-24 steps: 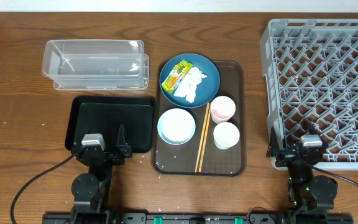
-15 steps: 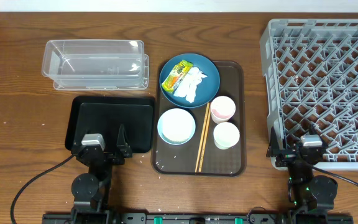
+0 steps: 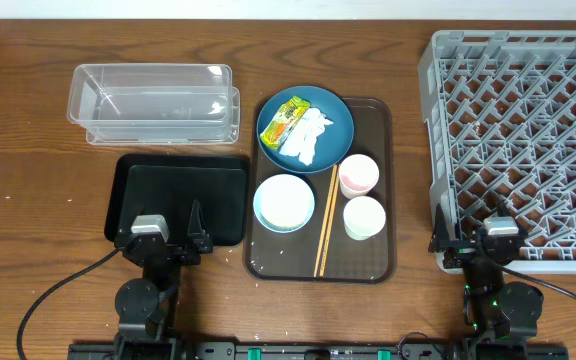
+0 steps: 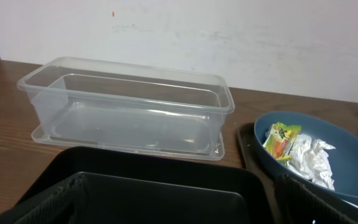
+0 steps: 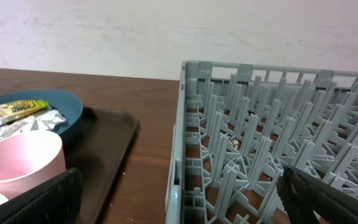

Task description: Sort waste into correct bins and load items into the dishwasher rack

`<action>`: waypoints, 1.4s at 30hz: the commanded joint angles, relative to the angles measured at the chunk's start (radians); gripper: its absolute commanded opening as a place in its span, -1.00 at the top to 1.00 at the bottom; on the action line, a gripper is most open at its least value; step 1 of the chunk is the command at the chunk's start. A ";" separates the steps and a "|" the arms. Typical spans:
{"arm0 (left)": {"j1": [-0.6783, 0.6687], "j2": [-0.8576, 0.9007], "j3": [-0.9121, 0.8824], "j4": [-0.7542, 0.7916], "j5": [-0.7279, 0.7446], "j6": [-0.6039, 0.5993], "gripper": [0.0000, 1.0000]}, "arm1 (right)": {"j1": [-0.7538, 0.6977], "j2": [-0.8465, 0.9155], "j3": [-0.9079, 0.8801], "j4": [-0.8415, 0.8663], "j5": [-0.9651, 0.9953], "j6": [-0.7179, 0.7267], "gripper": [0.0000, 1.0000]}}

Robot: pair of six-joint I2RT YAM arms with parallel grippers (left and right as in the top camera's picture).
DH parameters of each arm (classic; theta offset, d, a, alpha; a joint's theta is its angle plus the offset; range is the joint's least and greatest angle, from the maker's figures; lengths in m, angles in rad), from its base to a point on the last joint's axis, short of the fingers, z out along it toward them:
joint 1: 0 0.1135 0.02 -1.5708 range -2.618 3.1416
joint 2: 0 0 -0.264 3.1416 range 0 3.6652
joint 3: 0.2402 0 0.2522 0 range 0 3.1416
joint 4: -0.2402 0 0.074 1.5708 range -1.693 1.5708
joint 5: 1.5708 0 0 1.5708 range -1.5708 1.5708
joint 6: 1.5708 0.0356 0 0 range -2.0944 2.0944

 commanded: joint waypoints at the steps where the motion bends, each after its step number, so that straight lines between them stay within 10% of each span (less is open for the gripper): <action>1: 0.006 -0.005 -0.015 -0.045 -0.016 0.005 -0.95 | 0.018 0.005 -0.001 -0.004 0.006 -0.008 -0.99; 42: 0.006 0.190 0.107 -0.067 -0.016 -0.014 -0.95 | 0.018 0.067 0.098 -0.009 0.064 0.056 -0.99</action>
